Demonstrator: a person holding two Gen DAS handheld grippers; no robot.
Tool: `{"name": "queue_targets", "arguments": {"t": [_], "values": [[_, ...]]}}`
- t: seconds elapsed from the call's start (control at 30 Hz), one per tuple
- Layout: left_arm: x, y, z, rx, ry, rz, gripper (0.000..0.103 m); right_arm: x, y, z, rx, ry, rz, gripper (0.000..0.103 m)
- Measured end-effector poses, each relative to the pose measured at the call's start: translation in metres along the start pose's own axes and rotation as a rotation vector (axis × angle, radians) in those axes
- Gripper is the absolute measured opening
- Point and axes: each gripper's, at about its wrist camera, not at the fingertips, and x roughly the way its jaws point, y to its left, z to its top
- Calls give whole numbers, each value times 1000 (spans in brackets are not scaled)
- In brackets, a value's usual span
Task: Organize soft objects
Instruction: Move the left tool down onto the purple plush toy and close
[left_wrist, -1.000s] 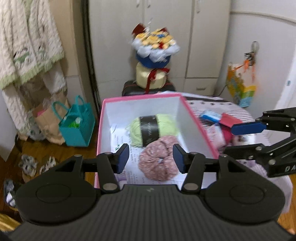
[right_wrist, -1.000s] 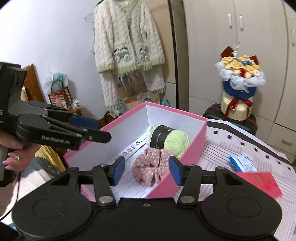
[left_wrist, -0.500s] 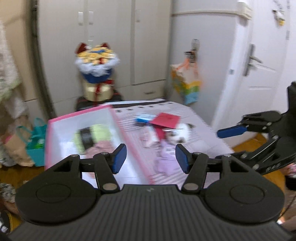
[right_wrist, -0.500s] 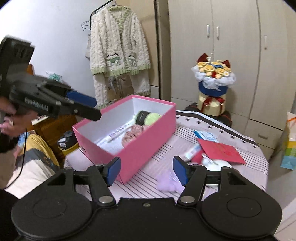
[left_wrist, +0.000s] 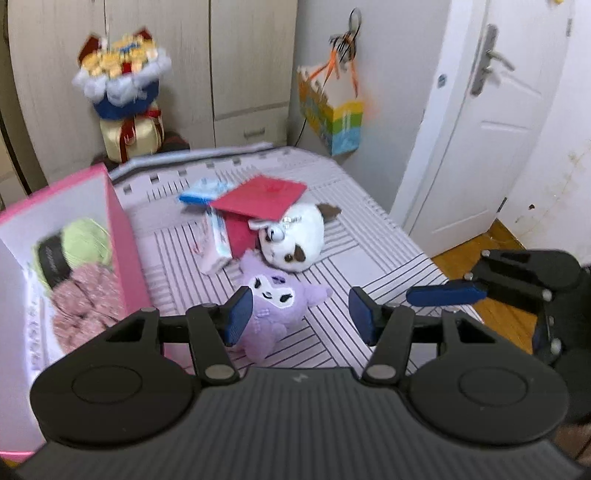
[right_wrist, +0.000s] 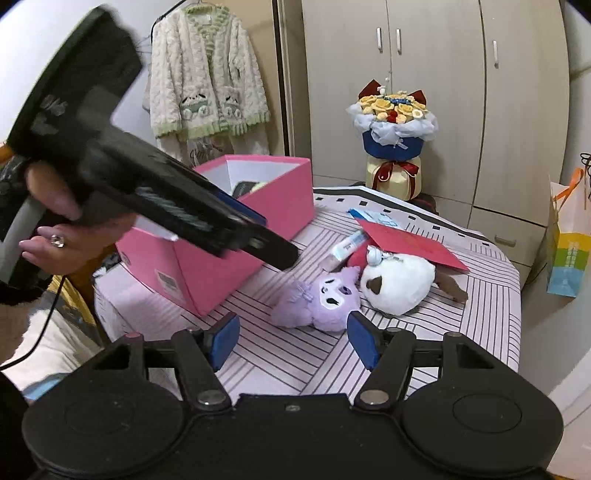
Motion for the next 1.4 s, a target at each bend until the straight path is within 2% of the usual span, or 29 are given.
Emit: {"name": "queue_targets", "arguments": {"t": [0.13, 0.2, 0.33, 0.53, 0.67, 0.73, 0.87, 1.07, 1.1, 1.17, 1.23, 1.4], "values": [[23, 5, 5, -42, 10, -13, 56, 29, -8, -8, 21, 4, -31, 70], [37, 7, 8, -61, 16, 18, 56, 43, -11, -13, 30, 2, -74, 70], [68, 11, 10, -92, 48, 81, 56, 71, -17, -22, 32, 26, -106, 70], [94, 17, 11, -114, 67, 175, 56, 86, -22, -32, 90, 21, -71, 70], [104, 20, 10, -131, 85, 191, 57, 90, -23, -35, 138, 24, -39, 70], [109, 22, 8, -154, 96, 173, 58, 92, -23, -36, 157, 27, -21, 70], [108, 27, 2, -254, 127, 86, 58, 96, -22, -37, 183, 37, -3, 72], [96, 35, -12, -408, 130, -30, 54, 91, -26, -38, 237, 44, -26, 75], [95, 37, -15, -437, 127, -42, 53, 89, -28, -38, 254, 42, -24, 80], [95, 40, -21, -476, 126, -60, 41, 87, -29, -39, 282, 29, -28, 90], [93, 41, -27, -502, 110, -67, 40, 88, -29, -41, 308, 13, -37, 91], [88, 34, -35, -478, 65, -39, 39, 100, -15, -46, 315, -18, -108, 95]]}}
